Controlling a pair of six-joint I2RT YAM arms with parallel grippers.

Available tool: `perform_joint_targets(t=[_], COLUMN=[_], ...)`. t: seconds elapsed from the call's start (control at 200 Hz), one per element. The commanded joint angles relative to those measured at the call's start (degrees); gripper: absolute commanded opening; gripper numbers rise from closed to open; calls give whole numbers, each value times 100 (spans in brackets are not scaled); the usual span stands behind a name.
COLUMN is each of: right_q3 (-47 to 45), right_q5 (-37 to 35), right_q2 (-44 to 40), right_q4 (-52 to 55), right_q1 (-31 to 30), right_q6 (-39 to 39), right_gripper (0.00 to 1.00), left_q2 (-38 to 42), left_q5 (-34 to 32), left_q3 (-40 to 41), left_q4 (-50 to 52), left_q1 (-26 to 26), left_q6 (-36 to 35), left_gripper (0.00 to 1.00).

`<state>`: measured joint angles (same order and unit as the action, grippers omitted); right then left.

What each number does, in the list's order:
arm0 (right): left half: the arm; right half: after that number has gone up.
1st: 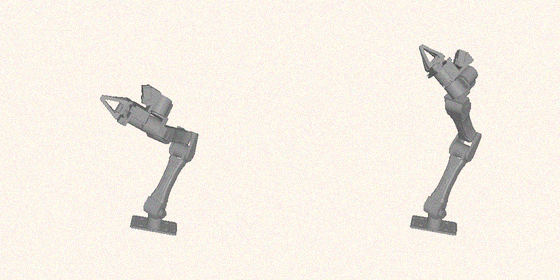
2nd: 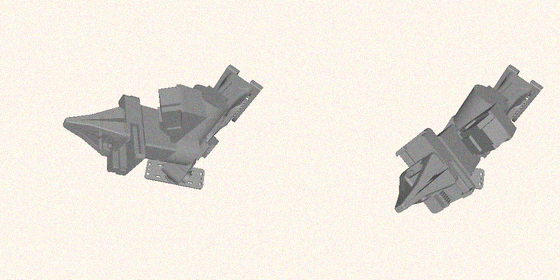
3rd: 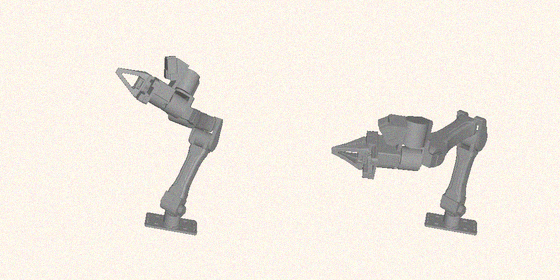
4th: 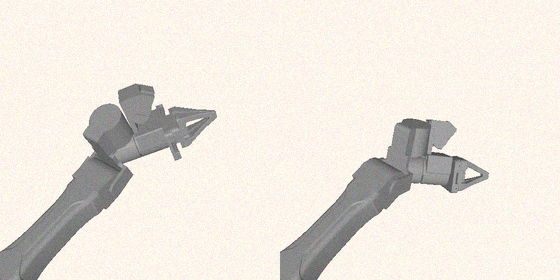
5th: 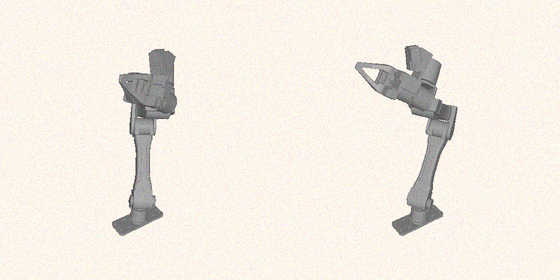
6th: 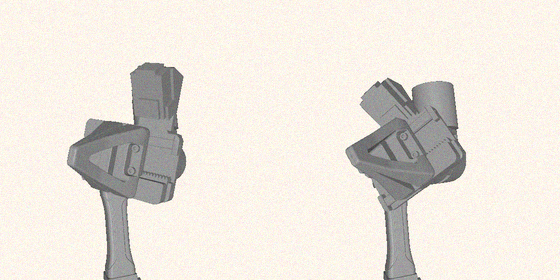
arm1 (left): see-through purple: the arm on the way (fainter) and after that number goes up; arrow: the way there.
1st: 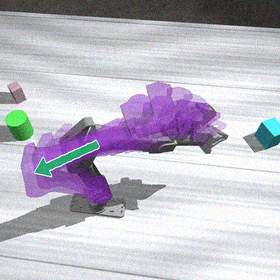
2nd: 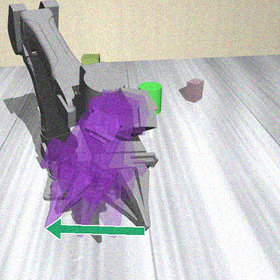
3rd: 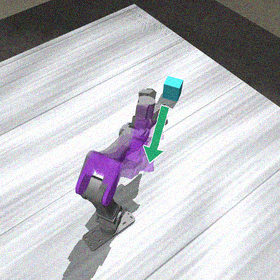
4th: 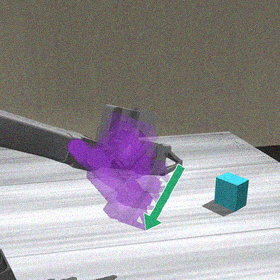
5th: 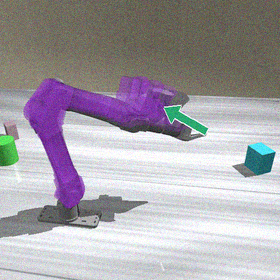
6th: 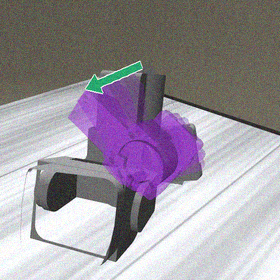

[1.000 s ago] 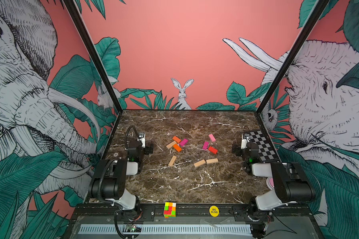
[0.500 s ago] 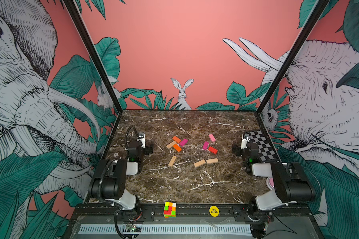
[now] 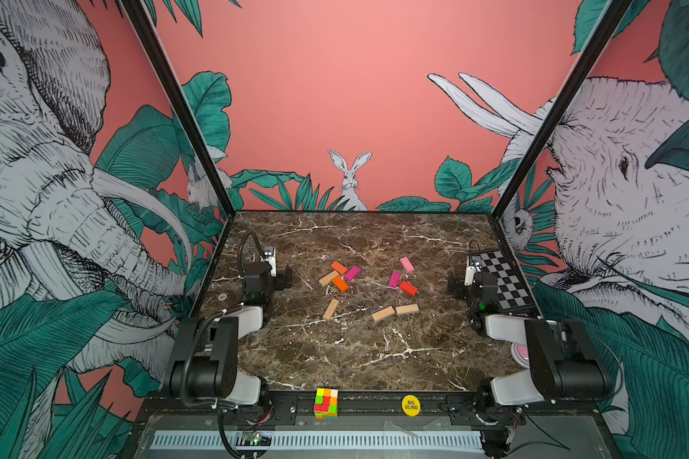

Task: Assemble the letter p with building blocks
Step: Pick up the building block from the center of the board.

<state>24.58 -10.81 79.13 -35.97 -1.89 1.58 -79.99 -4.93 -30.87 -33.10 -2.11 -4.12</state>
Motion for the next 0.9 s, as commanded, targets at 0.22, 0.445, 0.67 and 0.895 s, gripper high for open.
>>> perform_joint_targets(t=[0.22,0.445,0.67,0.895], right_q3=[1634,2175,2162,1835], right_q5=[-1279,-1424,-602,427], right_q2=[-853,-1319,-1722,-2154], right_q4=[3040,4292,4488,4509], right_q1=[4,102,295,288], right_q6=[2200,2813,3483,3132], right_gripper=[98,98,98,98], left_q2=[798,1018,756,-506], left_q5=[-747,1055,1795,567], left_q3=[-1368,-1480,-2418,-4228], left_q4=[3724,4240,5880,7648], left_q1=[54,225,-354,-1792], left_q6=[3101,3619,3012,1870], left_gripper=[100,99,90,91])
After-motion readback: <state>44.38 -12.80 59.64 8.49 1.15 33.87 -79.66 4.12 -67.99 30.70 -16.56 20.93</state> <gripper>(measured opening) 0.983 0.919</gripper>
